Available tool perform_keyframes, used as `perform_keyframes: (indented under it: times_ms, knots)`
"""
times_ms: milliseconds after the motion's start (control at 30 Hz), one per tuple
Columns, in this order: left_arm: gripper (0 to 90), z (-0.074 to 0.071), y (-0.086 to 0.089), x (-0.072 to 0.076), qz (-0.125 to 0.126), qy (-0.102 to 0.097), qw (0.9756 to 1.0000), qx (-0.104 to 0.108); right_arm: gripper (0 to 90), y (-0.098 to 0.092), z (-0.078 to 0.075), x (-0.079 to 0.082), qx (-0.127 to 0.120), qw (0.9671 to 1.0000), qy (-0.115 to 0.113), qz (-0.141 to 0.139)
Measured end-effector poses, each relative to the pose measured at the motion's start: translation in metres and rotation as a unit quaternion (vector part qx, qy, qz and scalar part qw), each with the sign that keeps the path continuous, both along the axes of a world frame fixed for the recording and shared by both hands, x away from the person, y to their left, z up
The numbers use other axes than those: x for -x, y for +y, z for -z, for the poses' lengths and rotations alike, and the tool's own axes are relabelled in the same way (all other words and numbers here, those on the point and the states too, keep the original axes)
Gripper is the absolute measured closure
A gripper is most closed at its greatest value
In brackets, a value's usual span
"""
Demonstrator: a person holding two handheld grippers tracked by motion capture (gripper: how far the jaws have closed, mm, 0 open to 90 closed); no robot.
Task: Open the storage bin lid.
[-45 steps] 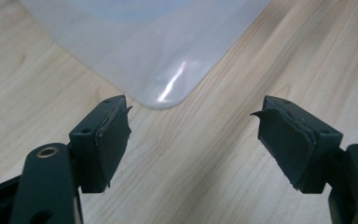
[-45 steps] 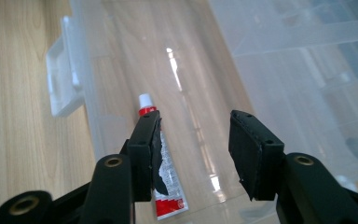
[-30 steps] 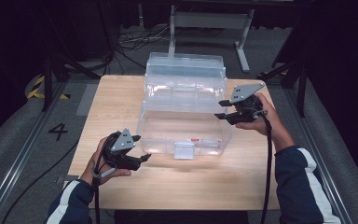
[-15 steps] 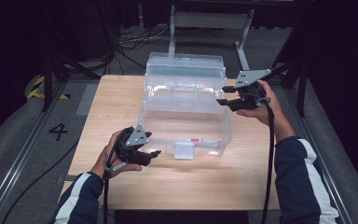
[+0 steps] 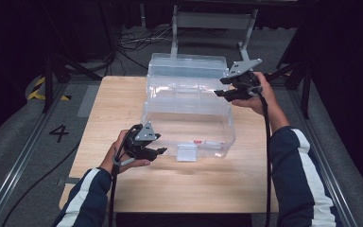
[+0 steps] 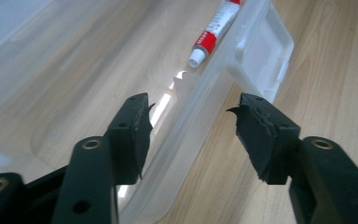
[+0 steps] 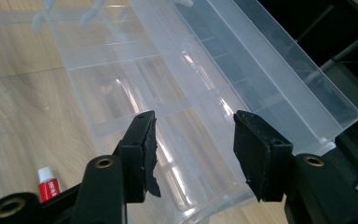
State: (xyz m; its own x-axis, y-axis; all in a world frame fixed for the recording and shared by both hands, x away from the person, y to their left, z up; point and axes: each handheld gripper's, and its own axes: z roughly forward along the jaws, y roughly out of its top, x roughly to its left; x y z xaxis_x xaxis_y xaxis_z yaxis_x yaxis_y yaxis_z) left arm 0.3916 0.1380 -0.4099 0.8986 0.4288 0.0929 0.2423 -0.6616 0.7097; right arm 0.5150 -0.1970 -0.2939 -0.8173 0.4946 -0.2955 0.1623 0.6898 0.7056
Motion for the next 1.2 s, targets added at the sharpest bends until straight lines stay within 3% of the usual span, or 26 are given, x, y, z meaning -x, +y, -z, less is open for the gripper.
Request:
perform_keyframes:
  times_ms: [133, 233, 400, 600, 800, 900, 967, 1033, 1200]
  knots:
    - [50.7, 0.002, -0.003, -0.002, 0.000, 0.000, 1.0000, -0.005, 50.3, 0.006, 0.004, -0.009, 0.012, 0.9999, 0.006, 0.007]
    - [55.6, 0.004, -0.004, -0.005, 0.003, -0.002, 0.9999, -0.011, 54.0, 0.013, 0.009, -0.017, 0.027, 0.9993, 0.025, 0.009]
    - [61.8, 0.009, -0.008, -0.009, 0.005, -0.001, 0.9998, -0.021, 59.0, 0.018, 0.010, -0.024, 0.019, 0.9990, 0.041, 0.001]
    - [65.4, 0.011, -0.010, -0.011, 0.009, -0.005, 0.9995, -0.031, 60.4, 0.025, 0.009, -0.024, 0.038, 0.9987, 0.034, -0.003]
    - [64.4, 0.013, -0.012, -0.015, 0.016, 0.002, 0.9991, -0.038, 59.3, 0.026, 0.005, -0.024, 0.035, 0.9990, 0.029, -0.003]
    - [64.5, 0.013, -0.012, -0.015, 0.017, 0.002, 0.9991, -0.039, 55.6, 0.026, 0.002, -0.024, 0.034, 0.9993, 0.013, 0.001]
    - [64.6, 0.013, -0.012, -0.015, 0.018, 0.004, 0.9991, -0.037, 56.9, 0.026, 0.001, -0.026, 0.035, 0.9991, 0.022, 0.001]
    - [64.8, 0.013, -0.012, -0.015, 0.019, 0.005, 0.9992, -0.035, 56.9, 0.027, 0.001, -0.030, 0.057, 0.9981, 0.024, 0.006]
    - [65.1, 0.013, -0.012, -0.015, 0.019, 0.005, 0.9991, -0.036, 60.0, 0.030, 0.005, -0.038, 0.079, 0.9964, 0.033, 0.007]
